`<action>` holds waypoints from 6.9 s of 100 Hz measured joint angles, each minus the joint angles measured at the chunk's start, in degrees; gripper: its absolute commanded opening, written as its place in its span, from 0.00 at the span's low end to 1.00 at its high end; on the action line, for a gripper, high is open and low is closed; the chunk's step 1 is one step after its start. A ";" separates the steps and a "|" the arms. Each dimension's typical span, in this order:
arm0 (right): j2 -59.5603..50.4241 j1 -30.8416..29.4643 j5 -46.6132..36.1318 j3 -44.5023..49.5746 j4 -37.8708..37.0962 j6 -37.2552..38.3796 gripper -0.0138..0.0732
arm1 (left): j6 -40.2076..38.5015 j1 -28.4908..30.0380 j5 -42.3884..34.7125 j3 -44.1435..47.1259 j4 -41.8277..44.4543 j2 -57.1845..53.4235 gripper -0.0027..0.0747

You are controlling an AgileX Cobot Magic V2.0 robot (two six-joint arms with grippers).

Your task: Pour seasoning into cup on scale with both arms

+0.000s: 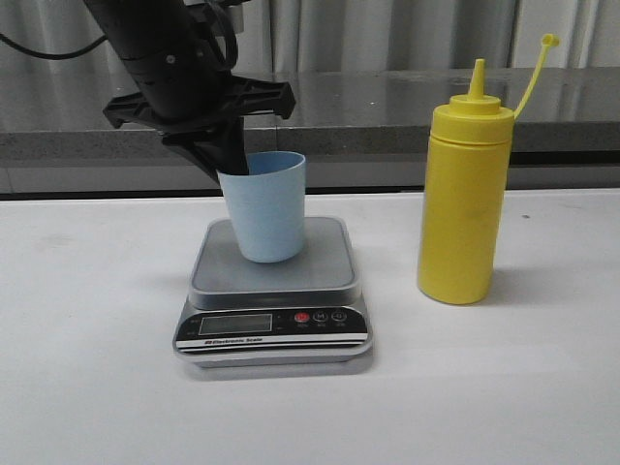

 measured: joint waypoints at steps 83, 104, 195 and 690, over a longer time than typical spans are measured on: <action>0.00 0.00 0.00 0.00 0.00 0.00 0.08 | 0.72 -0.07 0.85 -0.09 -0.22 0.98 0.72; 0.00 0.00 0.00 0.00 0.00 0.00 0.08 | 0.72 -0.07 0.85 -0.09 -0.22 -1.61 0.72; 0.00 0.00 0.00 0.00 0.00 0.00 0.08 | -1.26 8.87 -18.34 26.97 -0.26 -32.90 0.72; 91.12 9.39 -67.54 -19.13 -11.68 3.95 0.89 | -1.26 21.46 -17.10 60.62 7.01 -93.68 0.01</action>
